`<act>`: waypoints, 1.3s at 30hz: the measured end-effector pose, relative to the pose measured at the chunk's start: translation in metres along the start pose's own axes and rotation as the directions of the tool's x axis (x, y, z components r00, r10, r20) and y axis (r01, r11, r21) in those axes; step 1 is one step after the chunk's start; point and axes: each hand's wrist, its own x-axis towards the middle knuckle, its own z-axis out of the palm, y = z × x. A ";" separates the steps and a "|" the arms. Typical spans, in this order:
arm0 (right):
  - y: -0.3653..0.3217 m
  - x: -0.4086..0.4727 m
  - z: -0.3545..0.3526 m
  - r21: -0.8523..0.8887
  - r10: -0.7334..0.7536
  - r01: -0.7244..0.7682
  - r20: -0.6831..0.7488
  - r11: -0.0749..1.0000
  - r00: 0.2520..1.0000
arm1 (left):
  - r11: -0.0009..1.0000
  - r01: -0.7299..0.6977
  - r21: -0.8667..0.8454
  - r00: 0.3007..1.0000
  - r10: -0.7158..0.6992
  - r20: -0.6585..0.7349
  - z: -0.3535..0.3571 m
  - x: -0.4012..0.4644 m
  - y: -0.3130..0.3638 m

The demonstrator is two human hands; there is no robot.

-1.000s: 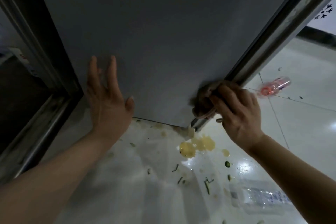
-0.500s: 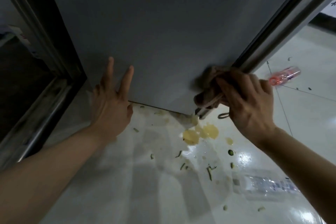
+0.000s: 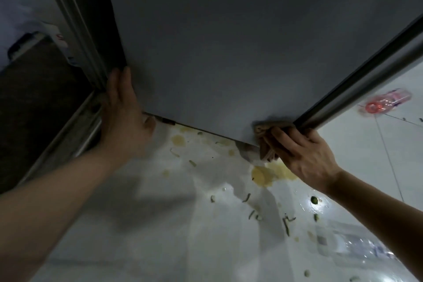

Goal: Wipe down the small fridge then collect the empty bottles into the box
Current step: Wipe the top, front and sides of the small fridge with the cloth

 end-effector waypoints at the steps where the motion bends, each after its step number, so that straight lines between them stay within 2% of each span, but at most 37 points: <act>1: -0.001 0.004 0.000 -0.010 -0.007 0.007 -0.009 1.000 1.000 | 0.998 0.021 -0.067 0.998 -0.018 0.052 0.001 0.006 -0.007; 4: -0.020 0.038 0.002 -0.037 -0.064 0.062 -0.044 0.997 0.997 | 0.971 0.006 -0.240 0.985 0.036 0.172 0.003 0.016 -0.019; 7: -0.056 0.099 0.005 -0.047 -0.073 0.071 -0.050 0.996 0.996 | 0.956 0.012 -0.293 0.980 0.048 0.196 0.003 0.016 -0.026; 9: -0.074 0.133 0.004 0.009 -0.067 0.067 0.002 0.998 0.998 | 0.943 0.023 -0.331 0.974 0.053 0.221 0.000 0.017 -0.029; 13: -0.060 0.108 -0.001 -0.020 -0.148 0.150 0.086 0.988 0.985 | 0.911 0.027 -0.412 0.955 0.098 0.279 -0.011 0.018 -0.031; 16: -0.028 0.057 -0.002 -0.072 -0.191 0.201 0.128 0.977 0.973 | 0.910 0.041 -0.412 0.948 0.096 0.304 -0.013 0.018 -0.032; 19: -0.021 0.043 0.000 -0.057 -0.133 0.144 0.157 0.988 0.979 | 0.907 0.083 -0.413 0.945 0.060 0.322 -0.010 0.017 -0.032; 24: -0.067 0.124 0.003 -0.131 -0.214 0.236 0.158 0.963 0.964 | 0.905 0.131 -0.405 0.932 0.026 0.361 -0.012 0.018 -0.036; 26: -0.087 0.152 0.006 -0.074 -0.196 0.208 0.143 0.975 0.970 | 0.920 0.136 -0.368 0.930 0.009 0.368 -0.017 0.019 -0.038; 30: -0.079 0.140 0.007 -0.021 -0.301 0.313 0.213 0.950 0.929 | 0.937 0.162 -0.309 0.912 -0.023 0.410 -0.021 0.021 -0.045; 32: -0.062 0.111 0.010 0.004 -0.304 0.310 0.215 0.951 0.928 | 0.940 0.178 -0.291 0.899 -0.035 0.436 -0.018 0.021 -0.044; 33: -0.054 0.095 0.011 0.004 -0.320 0.330 0.249 0.944 0.914 | 0.938 0.187 -0.292 0.896 -0.041 0.442 -0.017 0.022 -0.044; 35: -0.041 0.073 0.010 -0.012 -0.351 0.390 0.407 0.921 0.843 | 0.933 0.207 -0.294 0.893 -0.058 0.446 -0.015 0.024 -0.046; 37: -0.035 0.069 0.009 -0.014 -0.363 0.421 0.482 0.907 0.797 | 0.934 0.208 -0.289 0.890 -0.059 0.451 -0.015 0.026 -0.048; 39: -0.044 0.087 0.012 -0.067 -0.352 0.412 0.409 0.909 0.842 | 0.938 0.208 -0.279 0.884 -0.058 0.463 -0.015 0.028 -0.049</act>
